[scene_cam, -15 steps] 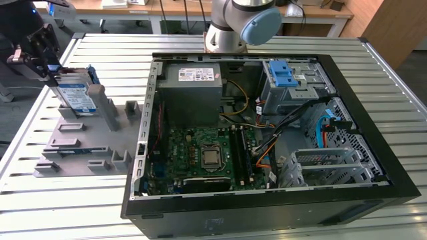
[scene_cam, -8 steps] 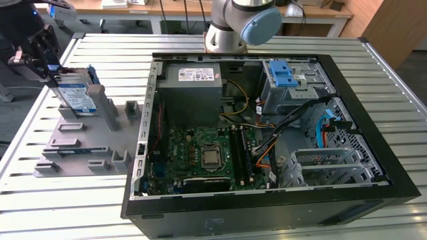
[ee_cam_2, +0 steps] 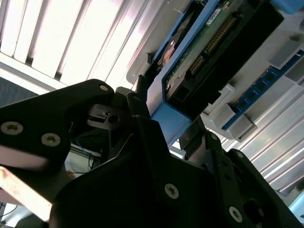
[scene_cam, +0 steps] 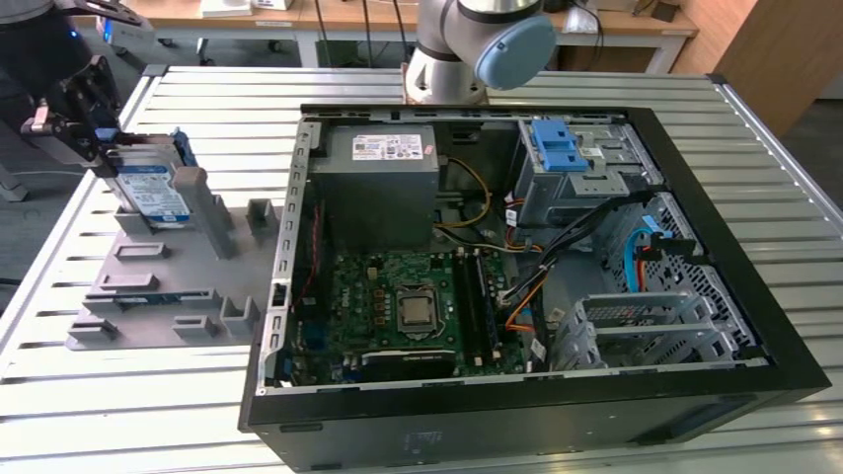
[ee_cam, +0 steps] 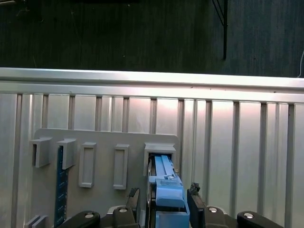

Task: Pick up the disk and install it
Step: 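Pick up the disk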

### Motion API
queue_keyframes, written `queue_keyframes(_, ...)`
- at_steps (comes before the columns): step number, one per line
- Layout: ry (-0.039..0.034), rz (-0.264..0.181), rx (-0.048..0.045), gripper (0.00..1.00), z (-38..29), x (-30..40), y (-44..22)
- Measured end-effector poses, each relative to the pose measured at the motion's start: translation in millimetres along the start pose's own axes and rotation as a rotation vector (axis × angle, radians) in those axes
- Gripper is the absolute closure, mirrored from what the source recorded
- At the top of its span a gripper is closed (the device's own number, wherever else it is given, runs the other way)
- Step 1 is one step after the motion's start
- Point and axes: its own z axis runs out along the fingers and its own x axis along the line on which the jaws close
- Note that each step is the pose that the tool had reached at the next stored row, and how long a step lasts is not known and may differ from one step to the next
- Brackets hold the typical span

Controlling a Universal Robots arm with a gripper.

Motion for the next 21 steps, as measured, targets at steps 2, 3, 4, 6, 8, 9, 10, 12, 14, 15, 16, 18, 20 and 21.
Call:
queue_keyframes(2,-0.0001,0.0,0.0003,0.49,-0.1,0.0,0.0)
queue_keyframes(3,-0.0001,0.0,0.0002,0.49,-0.2,0.0,0.0)
queue_keyframes(4,0.0002,0.0,-0.0005,0.49,-1.3,0.0,0.0)
queue_keyframes(6,0.0,0.0,0.0002,0.49,-2.0,0.0,0.0)
queue_keyframes(8,-0.0001,0.0,0.0002,0.49,-2.0,0.0,0.0)
queue_keyframes(9,-0.0001,0.0,0.0003,0.49,-2.0,0.0,0.0)
queue_keyframes(10,-0.0001,0.0,0.0002,0.49,-2.1,0.0,0.0)
queue_keyframes(12,0.0,0.0,0.0001,0.49,-2.1,0.0,0.0)
queue_keyframes(14,-0.0001,0.0,0.0001,0.49,-2.1,0.0,0.0)
queue_keyframes(15,0.0,0.0,0.0001,0.49,-2.2,0.0,0.0)
queue_keyframes(16,0.0,0.0,0.0001,0.56,-2.2,0.0,0.0)
queue_keyframes(18,0.0,0.0,0.0,0.56,-2.2,0.0,0.0)
queue_keyframes(20,0.0,0.0,0.0001,0.63,-2.2,0.0,0.0)
queue_keyframes(21,0.0,0.0,0.0001,0.63,-2.2,0.0,0.0)
